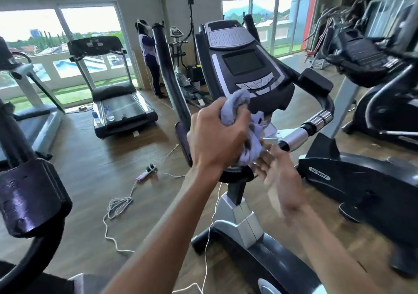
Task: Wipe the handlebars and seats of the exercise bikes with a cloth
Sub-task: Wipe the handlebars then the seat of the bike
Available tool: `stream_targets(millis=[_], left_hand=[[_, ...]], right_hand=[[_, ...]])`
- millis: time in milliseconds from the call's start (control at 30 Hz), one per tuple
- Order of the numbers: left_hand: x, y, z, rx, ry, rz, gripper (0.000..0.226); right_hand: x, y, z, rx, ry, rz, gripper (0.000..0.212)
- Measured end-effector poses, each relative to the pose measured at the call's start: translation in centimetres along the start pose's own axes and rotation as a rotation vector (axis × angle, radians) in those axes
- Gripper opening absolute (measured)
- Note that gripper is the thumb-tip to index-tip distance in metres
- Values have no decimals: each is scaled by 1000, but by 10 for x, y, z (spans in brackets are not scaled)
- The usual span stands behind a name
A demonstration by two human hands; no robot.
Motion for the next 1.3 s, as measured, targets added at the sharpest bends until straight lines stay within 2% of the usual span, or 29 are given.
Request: stream_targets(millis=[33,100,167,233,333,400,467,533,600,700,767,800,833,900,967,1033,1100,1167,1233,1300], left_hand=[[-13,5,-9,19,-45,-101,35],[-31,11,-23,75,-125,-294,38],[-52,8,-34,177,-238,-503,42],[-72,0,-46,306,-345,-694,37],[-100,-4,-72,383,-604,-806,43],[-120,-5,-93,343,-811,-798,40],[-140,-3,-115,278,-1040,-754,52],[-149,1,-138,377,-1219,-664,72],[-149,5,-156,477,-1333,-623,86],[-160,13,-167,416,-1532,-587,86],[-171,16,-165,393,-1622,-589,78],[-177,15,-165,411,-1654,-602,73],[-182,13,-168,443,-1666,-630,66],[-192,9,-179,442,-1665,-647,46],[-200,7,-195,461,-1732,-640,35],[-206,9,-216,560,-1807,-693,37],[-209,11,-231,614,-1819,-725,59],[-214,14,-243,629,-1760,-725,71],[-220,17,-254,599,-1679,-693,56],[-226,21,-263,522,-1613,-639,42]], right_hand=[[1,-4,-9,-44,-7,165,57],[-3,-13,-25,-106,17,338,61],[5,-12,-40,-104,149,392,65],[13,-10,-55,-92,250,417,67],[28,-3,-76,-49,381,434,65],[39,-2,-89,17,471,448,60],[52,0,-106,74,564,439,59],[62,0,-125,104,599,397,69],[71,3,-143,139,624,387,76],[83,6,-165,172,627,453,57],[94,6,-179,64,703,331,30],[99,0,-184,56,766,265,23],[102,-4,-191,39,828,249,24],[113,-6,-207,21,848,291,29],[126,-1,-223,21,948,302,34],[139,4,-240,3,1074,283,45],[148,7,-253,-20,1095,245,50],[155,6,-267,-84,1076,216,42],[163,4,-281,-139,1071,195,33],[172,4,-290,-141,1064,144,36]])
Point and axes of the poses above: each hand's wrist, its own z-axis towards the middle knuckle, its own x-axis out of the back of the hand, y = z × x, the point moved 2 cm from there along z, towards the middle knuckle, and after that the axes turned 4 degrees about -y, right-handed, at the moved point
